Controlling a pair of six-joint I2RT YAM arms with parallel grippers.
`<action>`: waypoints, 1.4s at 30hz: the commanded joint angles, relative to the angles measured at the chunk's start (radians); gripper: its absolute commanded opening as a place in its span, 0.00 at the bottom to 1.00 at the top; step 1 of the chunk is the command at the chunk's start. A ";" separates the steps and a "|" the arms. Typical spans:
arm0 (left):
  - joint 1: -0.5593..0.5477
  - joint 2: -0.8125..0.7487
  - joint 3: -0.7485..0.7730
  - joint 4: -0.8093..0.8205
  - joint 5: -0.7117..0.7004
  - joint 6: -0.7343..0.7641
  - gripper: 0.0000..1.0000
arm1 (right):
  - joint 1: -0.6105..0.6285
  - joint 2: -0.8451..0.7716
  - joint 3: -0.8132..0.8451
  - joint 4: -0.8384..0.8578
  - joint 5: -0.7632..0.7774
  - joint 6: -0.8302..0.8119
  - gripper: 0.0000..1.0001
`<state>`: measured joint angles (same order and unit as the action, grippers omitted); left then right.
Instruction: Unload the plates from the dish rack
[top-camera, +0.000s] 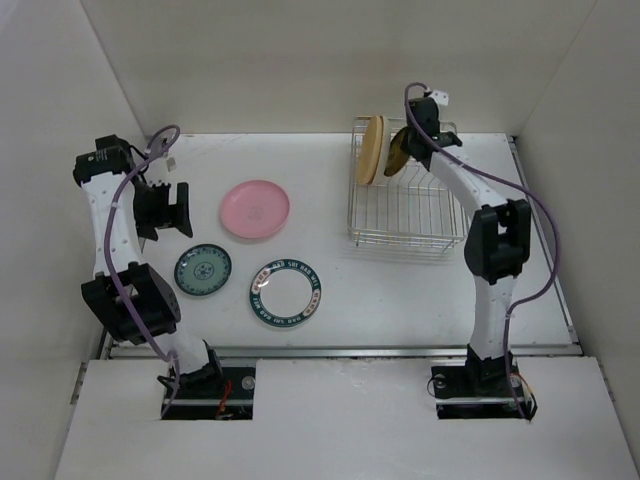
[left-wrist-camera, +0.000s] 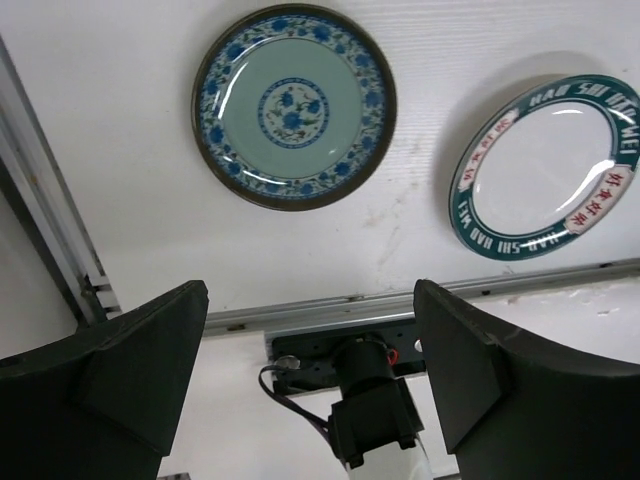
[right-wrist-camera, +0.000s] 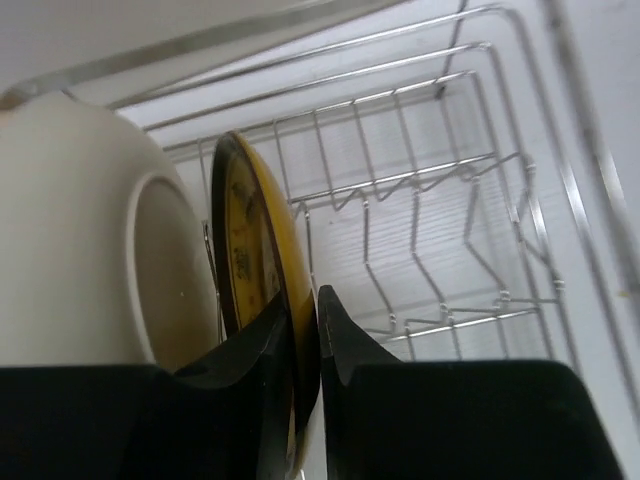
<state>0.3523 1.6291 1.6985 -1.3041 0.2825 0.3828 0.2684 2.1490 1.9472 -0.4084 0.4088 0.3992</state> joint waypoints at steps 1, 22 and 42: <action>-0.006 -0.061 0.033 -0.092 0.080 -0.005 0.82 | -0.009 -0.207 0.019 0.026 0.126 -0.034 0.00; -0.113 -0.310 0.007 -0.035 0.446 0.068 0.99 | 0.428 -0.562 -0.315 0.255 -0.848 -0.203 0.00; -0.141 -0.256 -0.220 -0.040 0.297 0.129 0.52 | 0.615 -0.150 -0.171 0.605 -1.254 0.016 0.00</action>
<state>0.2085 1.3663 1.4982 -1.3128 0.5911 0.4606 0.8764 1.9965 1.6958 0.0349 -0.7635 0.3698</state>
